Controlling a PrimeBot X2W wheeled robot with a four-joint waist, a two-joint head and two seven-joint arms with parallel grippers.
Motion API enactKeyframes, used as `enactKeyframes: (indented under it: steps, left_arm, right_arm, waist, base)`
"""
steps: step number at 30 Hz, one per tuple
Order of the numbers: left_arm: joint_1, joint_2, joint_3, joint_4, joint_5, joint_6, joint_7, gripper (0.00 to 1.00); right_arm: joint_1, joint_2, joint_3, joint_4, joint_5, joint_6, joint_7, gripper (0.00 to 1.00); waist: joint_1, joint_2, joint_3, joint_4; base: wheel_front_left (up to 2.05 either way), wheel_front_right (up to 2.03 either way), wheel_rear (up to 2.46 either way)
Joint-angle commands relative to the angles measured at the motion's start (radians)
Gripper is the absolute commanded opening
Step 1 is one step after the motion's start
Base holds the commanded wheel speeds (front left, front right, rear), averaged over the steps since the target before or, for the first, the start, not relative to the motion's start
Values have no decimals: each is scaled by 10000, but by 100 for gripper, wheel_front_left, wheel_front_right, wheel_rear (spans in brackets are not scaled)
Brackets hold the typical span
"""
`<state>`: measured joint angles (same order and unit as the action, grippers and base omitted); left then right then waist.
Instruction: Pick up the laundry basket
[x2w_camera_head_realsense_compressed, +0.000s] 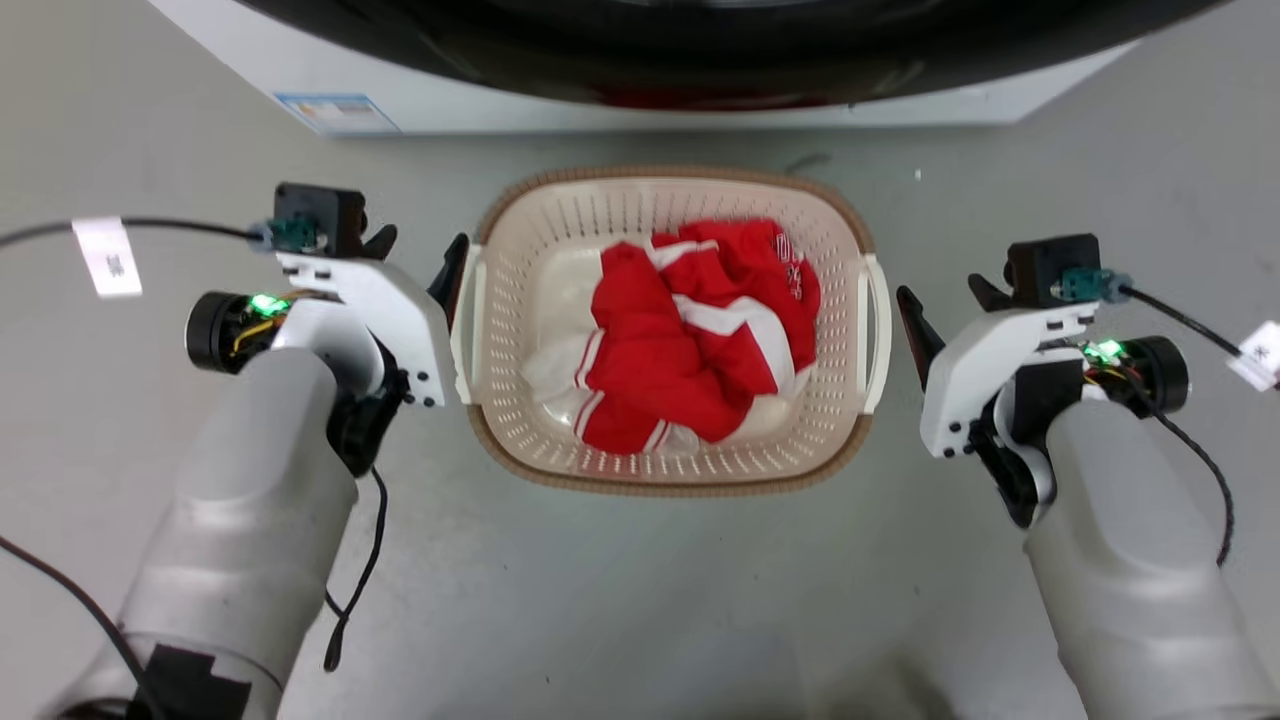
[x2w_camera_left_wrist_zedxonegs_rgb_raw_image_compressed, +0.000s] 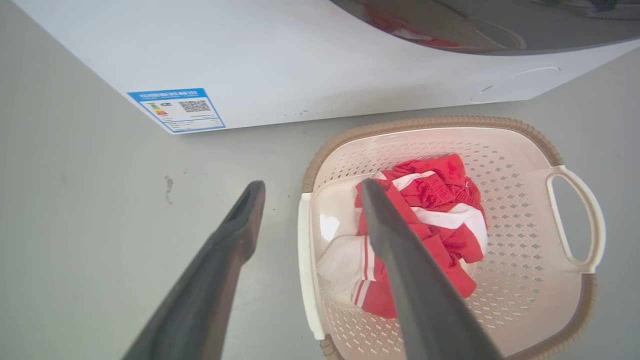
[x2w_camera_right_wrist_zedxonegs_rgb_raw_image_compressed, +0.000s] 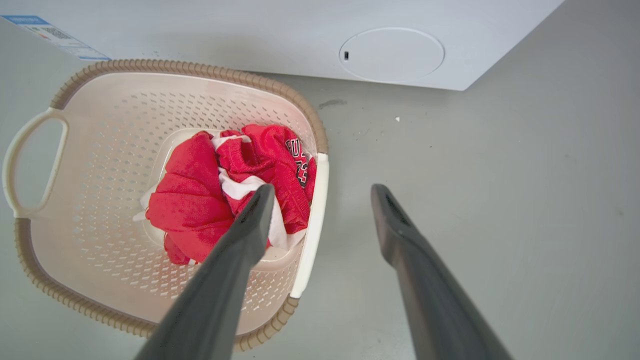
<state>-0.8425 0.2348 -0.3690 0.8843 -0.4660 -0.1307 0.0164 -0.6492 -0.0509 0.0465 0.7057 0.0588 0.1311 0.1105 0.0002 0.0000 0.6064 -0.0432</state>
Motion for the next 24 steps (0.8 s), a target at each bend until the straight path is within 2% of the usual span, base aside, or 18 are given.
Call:
enactKeyframes:
  steps: [1, 6, 13, 24]
  left_arm:
    - [-231, 88, -166, 141, -240, 8, 140, 100]
    - [-927, 565, -1282, 458, -1635, 5, 1173, 100]
    - [-1558, 1144, -2494, 360, -3001, 6, 2258, 100]
    - [-2329, 1452, -3765, 718, -4212, 5, 2693, 100]
  right_arm:
    - [-342, 16, 88, 348, 189, -7, 73, 100]
    - [-1565, 12, 660, 1953, 701, -7, 548, 100]
    - [-2694, 17, 1403, 3102, 1232, -7, 789, 100]
    - [-3652, 14, 2505, 4184, 2257, -7, 724, 100]
  waist:
    - [-2, 0, 516, -131]
    - [-2, 0, 1226, -257]
    - [-2, 0, 1962, -393]
    - [-2, 0, 2651, -450]
  base:
    - [0, 0, 0]
    - [0, 0, 0]
    - [0, 0, 0]
    - [0, 0, 0]
